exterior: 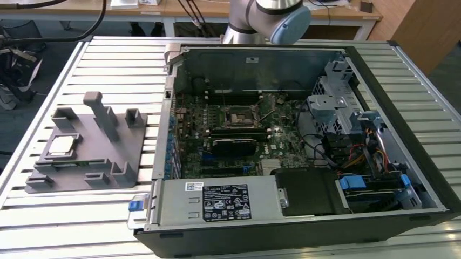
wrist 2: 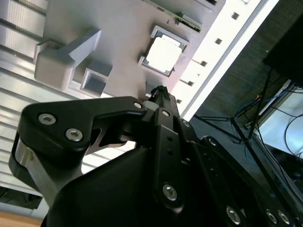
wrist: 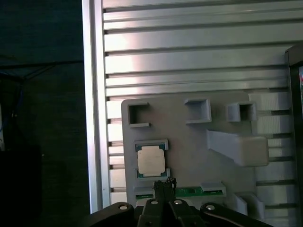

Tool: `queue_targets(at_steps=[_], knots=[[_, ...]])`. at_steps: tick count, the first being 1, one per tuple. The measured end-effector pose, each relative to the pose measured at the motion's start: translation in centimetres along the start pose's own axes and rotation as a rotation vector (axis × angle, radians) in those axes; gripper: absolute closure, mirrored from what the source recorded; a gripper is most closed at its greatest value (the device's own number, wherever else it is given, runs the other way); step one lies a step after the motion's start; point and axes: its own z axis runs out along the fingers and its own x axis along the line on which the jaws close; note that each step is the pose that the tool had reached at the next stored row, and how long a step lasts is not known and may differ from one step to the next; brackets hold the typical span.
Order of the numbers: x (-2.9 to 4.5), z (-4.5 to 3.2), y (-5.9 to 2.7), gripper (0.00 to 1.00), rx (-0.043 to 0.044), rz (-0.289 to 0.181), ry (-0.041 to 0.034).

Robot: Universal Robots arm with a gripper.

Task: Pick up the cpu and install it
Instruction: 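Reach for the cpu, then pick up the cpu and move it towards the insertion slot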

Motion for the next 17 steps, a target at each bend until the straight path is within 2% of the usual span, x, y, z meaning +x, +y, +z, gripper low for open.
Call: queue_targets(at_steps=[17], knots=[[0.56, 0.60, -0.07, 0.89, -0.0001, 0.000, -0.0001]])
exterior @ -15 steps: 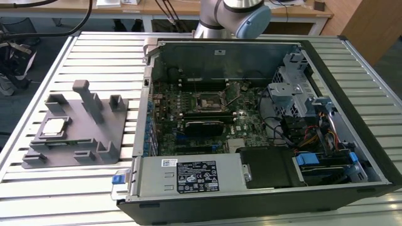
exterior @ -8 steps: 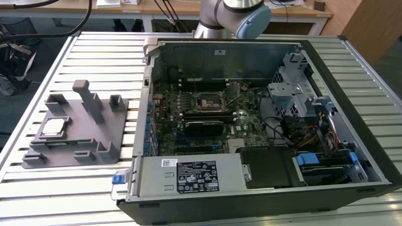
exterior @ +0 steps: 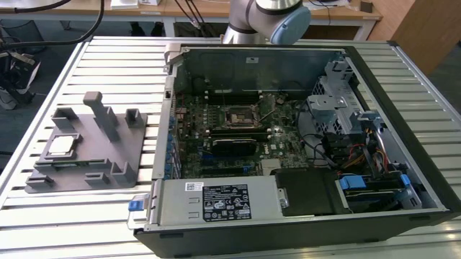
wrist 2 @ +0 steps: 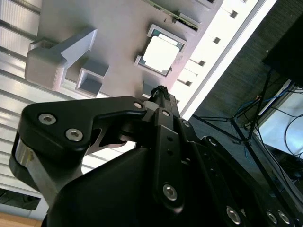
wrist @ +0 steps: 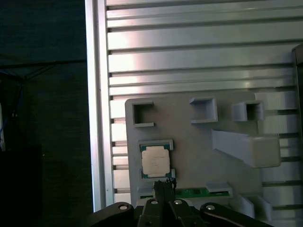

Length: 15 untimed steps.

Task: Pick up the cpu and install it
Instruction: 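Pick up the cpu and move it towards the insertion slot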

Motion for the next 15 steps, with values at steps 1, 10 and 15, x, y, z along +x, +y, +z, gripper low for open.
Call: queue_targets(at_steps=[1, 10, 15], knots=[[0.01, 0.05, 0.00, 0.89, 0.0000, 0.000, 0.0000], [0.11, 0.90, -0.18, 0.89, 0.0097, -0.004, -0.0006], [0.10, 1.43, -0.27, 0.89, 0.0099, -0.010, -0.0002]])
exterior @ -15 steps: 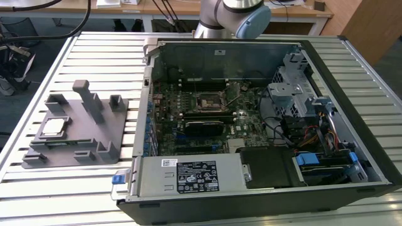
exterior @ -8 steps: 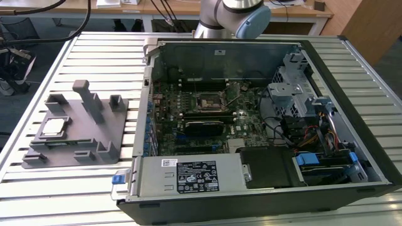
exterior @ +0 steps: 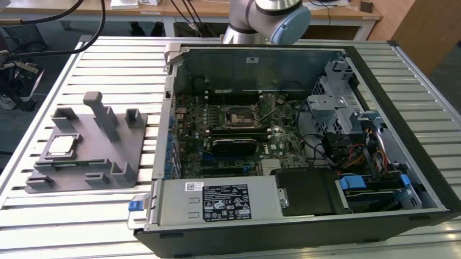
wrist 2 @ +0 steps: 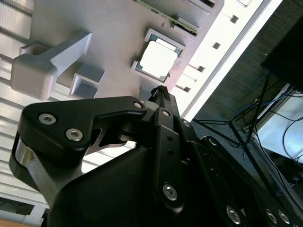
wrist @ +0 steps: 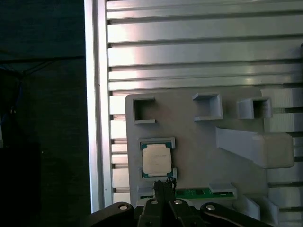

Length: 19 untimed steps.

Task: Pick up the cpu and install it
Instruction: 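Pick up the cpu and move it towards the insertion slot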

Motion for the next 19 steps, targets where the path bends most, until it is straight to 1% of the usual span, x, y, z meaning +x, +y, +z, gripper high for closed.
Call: queue_targets(at_steps=[3, 5, 7, 13, 17, 18, 19], knots=[[-0.02, 0.26, -0.07, 0.89, -0.0007, -0.001, 0.0002], [-0.02, 0.43, -0.11, 0.89, -0.0048, -0.001, 0.0003], [-0.02, 0.56, -0.14, 0.89, -0.0069, -0.001, 0.0004], [-0.04, 0.96, -0.29, 0.89, -0.0083, -0.004, 0.0006], [-0.06, 1.19, -0.41, 0.89, -0.0107, -0.005, 0.0007], [-0.07, 1.29, -0.46, 0.89, -0.0114, -0.005, 0.0006], [-0.07, 1.42, -0.50, 0.83, -0.0115, -0.006, 0.0007]])
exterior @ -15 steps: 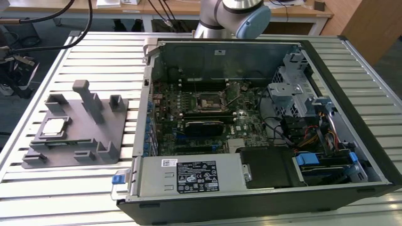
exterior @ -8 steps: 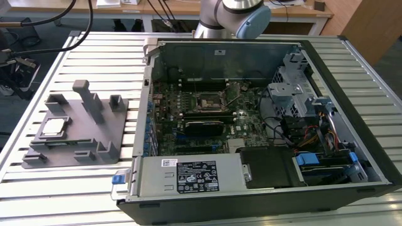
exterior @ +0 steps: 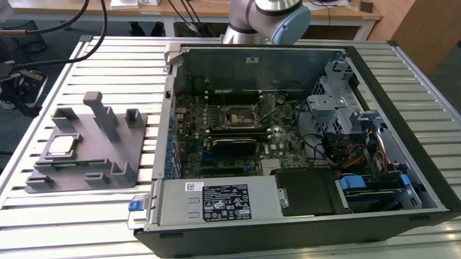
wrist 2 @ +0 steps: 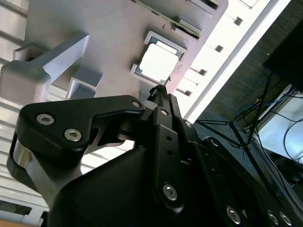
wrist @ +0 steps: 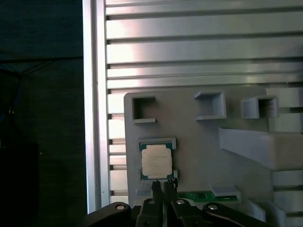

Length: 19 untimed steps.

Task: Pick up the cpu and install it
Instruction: 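Pick up the cpu and move it towards the insertion slot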

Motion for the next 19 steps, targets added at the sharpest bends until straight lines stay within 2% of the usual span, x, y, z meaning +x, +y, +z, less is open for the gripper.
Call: queue_targets(at_steps=[1, 3, 4, 6, 7, 9, 12, 13, 17, 19], knots=[[-0.01, 0.15, -0.05, 0.83, 0.0000, -0.002, 0.0002], [-0.02, 0.48, -0.17, 0.71, 0.0002, -0.010, 0.0005], [-0.02, 0.65, -0.25, 0.71, 0.0002, -0.015, 0.0007], [-0.03, 1.01, -0.36, 0.59, 0.0004, -0.024, 0.0012], [-0.04, 1.20, -0.40, 0.59, 0.0005, -0.028, 0.0013], [-0.05, 1.52, -0.47, 0.48, 0.0007, -0.035, 0.0017], [-0.07, 1.96, -0.53, 0.42, 0.0009, -0.044, 0.0020], [-0.07, 2.08, -0.53, 0.36, 0.0004, -0.046, 0.0020], [-0.08, 2.31, -0.55, 0.36, -0.0018, -0.052, 0.0025], [-0.08, 2.45, -0.56, 0.36, -0.0078, -0.053, 0.0027]])
